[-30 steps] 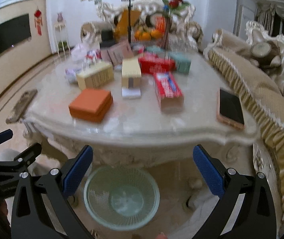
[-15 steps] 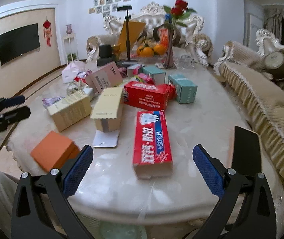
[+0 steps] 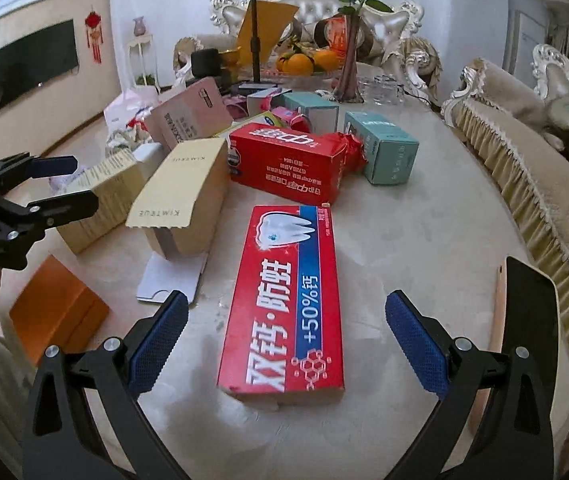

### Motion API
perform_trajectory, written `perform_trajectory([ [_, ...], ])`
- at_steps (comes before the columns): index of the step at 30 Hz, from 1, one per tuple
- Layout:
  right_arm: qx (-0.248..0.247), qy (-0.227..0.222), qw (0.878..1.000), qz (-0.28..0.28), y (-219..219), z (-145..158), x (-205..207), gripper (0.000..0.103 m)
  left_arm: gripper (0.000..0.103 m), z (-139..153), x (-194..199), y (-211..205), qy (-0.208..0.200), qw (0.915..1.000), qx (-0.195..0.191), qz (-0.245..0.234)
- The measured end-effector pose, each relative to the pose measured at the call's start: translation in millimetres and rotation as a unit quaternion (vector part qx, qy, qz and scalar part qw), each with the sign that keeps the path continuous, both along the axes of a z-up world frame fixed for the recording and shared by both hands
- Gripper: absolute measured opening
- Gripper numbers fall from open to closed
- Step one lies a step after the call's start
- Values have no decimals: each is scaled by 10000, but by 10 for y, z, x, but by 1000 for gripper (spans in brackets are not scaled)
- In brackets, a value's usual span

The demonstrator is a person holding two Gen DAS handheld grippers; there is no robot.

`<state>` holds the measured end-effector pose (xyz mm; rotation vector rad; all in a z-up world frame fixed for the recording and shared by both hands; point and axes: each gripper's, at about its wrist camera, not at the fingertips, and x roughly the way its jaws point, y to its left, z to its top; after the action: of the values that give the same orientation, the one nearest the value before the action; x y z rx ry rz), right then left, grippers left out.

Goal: Collect trash
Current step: 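Grasp the cream lotion box with left tool while right tool grasps red toothpaste box, then lower both held boxes into the wastebasket and open both tools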

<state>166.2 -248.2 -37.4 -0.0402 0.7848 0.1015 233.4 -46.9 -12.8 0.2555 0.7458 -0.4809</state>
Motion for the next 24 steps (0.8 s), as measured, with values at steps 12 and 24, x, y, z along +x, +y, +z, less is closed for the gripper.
perform_trajectory([
  [12,27,-206,9997,-83,-46,212,-49,45,46,109,-3,-5,74,9997,117,212],
  [24,1094,-162,9876,1112,82,646,-1380,45,46,553,-1961,235,-90,9975,-604,-369],
])
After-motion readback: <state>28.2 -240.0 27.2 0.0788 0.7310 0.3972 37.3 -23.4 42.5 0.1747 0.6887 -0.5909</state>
